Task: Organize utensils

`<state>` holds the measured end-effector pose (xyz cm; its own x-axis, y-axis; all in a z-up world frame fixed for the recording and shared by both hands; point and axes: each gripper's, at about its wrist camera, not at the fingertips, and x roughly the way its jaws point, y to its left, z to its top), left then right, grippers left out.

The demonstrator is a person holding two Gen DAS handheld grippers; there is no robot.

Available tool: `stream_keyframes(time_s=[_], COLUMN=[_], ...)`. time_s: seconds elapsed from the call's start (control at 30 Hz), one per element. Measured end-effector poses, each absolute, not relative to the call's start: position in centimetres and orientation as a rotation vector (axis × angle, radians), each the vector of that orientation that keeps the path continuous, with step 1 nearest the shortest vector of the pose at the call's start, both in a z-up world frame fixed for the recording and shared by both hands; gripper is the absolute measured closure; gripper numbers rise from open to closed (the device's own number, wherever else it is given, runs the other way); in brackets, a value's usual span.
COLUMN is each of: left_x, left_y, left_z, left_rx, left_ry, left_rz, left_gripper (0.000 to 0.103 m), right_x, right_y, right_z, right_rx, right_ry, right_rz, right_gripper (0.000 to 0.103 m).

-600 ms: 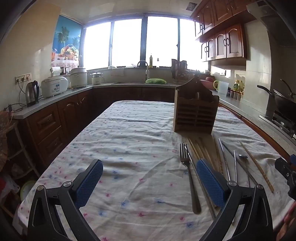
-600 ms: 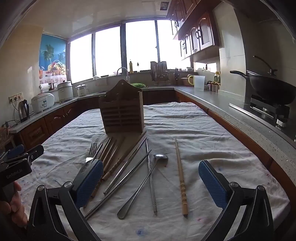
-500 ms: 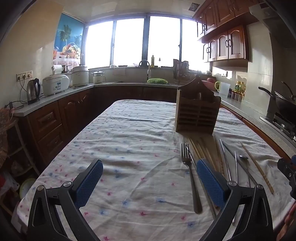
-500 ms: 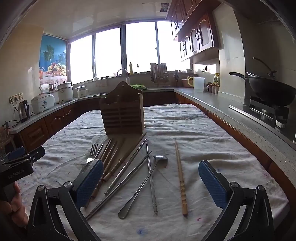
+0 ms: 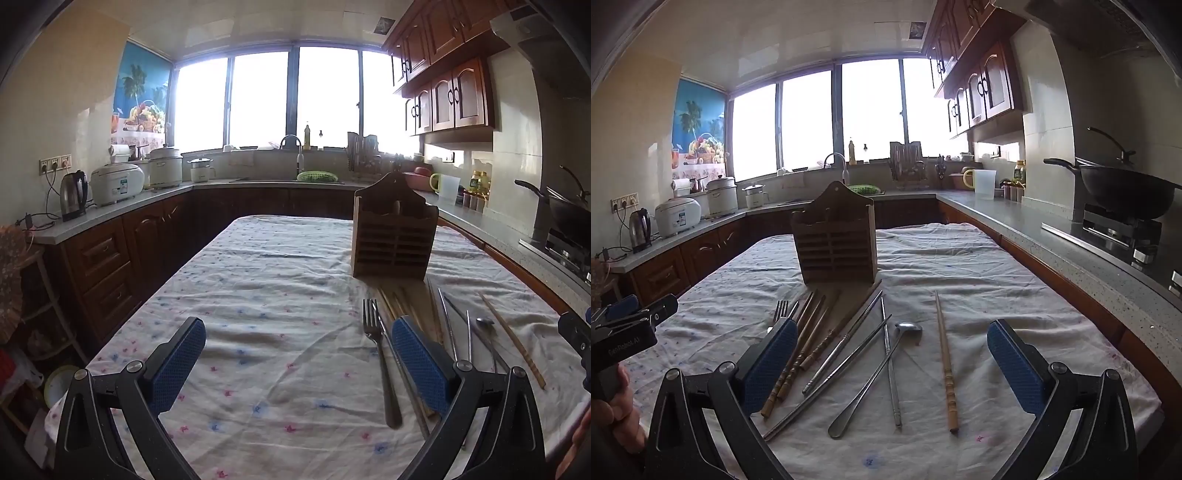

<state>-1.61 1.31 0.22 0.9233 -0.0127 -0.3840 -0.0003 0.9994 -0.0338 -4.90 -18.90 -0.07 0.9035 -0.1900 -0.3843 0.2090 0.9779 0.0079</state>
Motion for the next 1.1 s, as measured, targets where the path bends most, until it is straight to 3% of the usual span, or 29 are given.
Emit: stream_keyframes(time_s=[1.1], left_x=[-2.01], left_y=[1.12], left_z=[0.87], left_rx=[-0.024], left_ry=[0.372], left_rz=[-0.014], left_gripper=[0.001], right_x=[-5.40], right_y=[-18.56], right_z=[0.55], right_rx=[0.079], right_ry=[0.358], right_rz=[-0.161], right_gripper=[0.000])
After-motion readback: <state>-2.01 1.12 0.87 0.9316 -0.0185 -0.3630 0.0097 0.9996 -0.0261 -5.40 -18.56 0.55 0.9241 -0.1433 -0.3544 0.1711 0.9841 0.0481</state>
